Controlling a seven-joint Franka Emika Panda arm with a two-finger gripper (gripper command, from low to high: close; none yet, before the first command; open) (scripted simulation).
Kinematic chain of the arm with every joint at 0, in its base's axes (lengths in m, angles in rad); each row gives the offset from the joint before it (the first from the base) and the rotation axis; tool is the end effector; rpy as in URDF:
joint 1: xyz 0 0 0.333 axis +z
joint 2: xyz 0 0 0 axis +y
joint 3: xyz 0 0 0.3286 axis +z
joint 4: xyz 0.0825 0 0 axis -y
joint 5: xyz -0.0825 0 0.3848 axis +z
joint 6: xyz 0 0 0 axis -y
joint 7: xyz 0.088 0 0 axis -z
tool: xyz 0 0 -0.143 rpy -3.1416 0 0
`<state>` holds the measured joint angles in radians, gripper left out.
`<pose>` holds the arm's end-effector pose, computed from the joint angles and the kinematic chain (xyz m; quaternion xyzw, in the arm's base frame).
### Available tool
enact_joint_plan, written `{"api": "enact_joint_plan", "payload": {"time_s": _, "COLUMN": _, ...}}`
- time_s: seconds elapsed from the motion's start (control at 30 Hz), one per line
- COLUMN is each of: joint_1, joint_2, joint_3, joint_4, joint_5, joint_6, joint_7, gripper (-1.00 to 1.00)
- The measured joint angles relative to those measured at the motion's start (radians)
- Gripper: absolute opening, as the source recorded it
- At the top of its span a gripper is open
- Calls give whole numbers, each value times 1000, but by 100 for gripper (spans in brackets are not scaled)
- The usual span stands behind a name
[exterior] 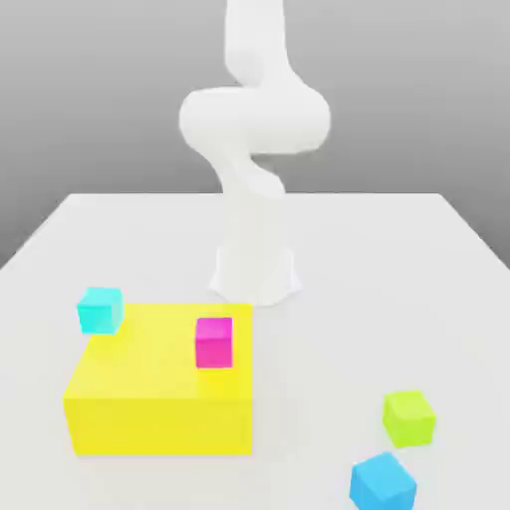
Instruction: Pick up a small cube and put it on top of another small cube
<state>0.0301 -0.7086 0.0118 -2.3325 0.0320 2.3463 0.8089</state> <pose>0.3976 0.0193 0.6490 -0.8651 0.3559 -0.3175 0.1554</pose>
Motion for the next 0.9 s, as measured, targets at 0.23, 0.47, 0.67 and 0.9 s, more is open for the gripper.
{"api": "enact_joint_plan", "payload": {"time_s": 0.23, "joint_1": 77, "joint_2": 259, "joint_3": 62, "joint_4": -92, "joint_5": 74, "joint_6": 130, "joint_7": 38, "gripper": 0}}
{"api": "enact_joint_plan", "payload": {"time_s": 0.47, "joint_1": 137, "joint_2": 512, "joint_3": 151, "joint_4": -182, "joint_5": 85, "joint_6": 260, "joint_7": 120, "gripper": 0}}
{"api": "enact_joint_plan", "payload": {"time_s": 0.67, "joint_1": 215, "joint_2": 732, "joint_3": 199, "joint_4": -261, "joint_5": -9, "joint_6": 375, "joint_7": 264, "gripper": 0}}
{"api": "enact_joint_plan", "payload": {"time_s": 0.9, "joint_1": 311, "joint_2": 987, "joint_3": 119, "joint_4": -279, "joint_5": -177, "joint_6": 540, "joint_7": 429, "gripper": 0}}
